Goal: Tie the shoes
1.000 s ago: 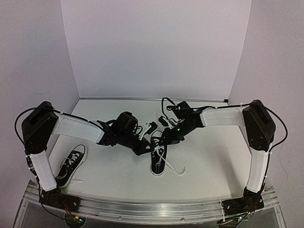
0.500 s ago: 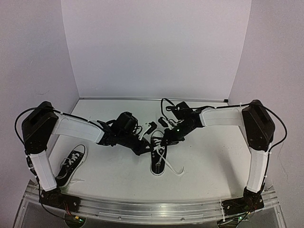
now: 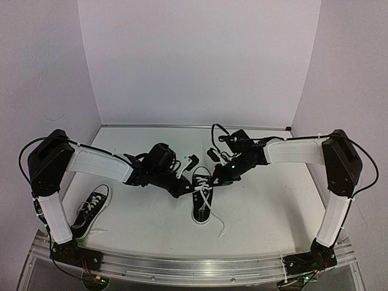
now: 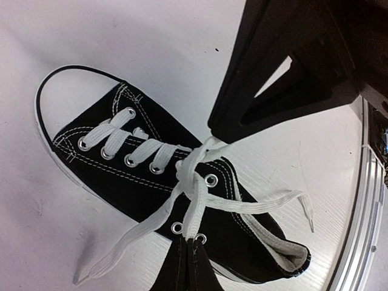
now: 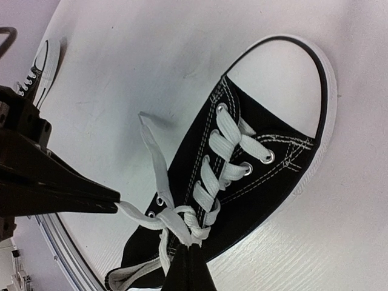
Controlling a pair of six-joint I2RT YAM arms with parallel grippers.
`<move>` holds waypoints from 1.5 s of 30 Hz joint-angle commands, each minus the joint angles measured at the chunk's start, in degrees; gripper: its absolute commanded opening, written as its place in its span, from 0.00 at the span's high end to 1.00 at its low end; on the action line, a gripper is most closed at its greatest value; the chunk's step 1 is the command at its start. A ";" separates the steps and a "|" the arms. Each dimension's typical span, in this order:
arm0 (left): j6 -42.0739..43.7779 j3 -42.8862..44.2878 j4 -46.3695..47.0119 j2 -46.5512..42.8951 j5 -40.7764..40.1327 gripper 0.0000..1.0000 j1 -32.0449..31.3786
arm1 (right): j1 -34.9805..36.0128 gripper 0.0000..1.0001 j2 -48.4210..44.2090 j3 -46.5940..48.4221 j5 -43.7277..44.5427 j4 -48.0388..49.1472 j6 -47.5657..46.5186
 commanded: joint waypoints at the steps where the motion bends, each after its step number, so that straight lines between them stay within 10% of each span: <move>1: -1.32 2.15 -2.04 0.85 -4.02 1.00 0.46 | 0.27 1.00 -2.05 -2.29 0.48 2.32 0.94; 12: -0.19 2.18 -3.01 0.91 -7.43 1.00 0.68 | 0.25 1.00 -3.77 -4.67 -0.46 6.77 3.91; 27: 16.25 -7.89 6.58 -16.03 -6.00 0.55 0.32 | 0.22 1.00 -3.57 -4.61 -1.95 8.58 5.85; 37: 46.72 1.20 -8.80 -8.28 -8.49 0.60 -6.37 | 0.22 1.00 -2.47 -4.59 -1.42 9.24 7.63; 45: 55.03 7.32 -11.40 -1.73 -12.49 0.75 -9.37 | 0.24 1.00 -2.36 -4.76 -1.86 9.89 8.48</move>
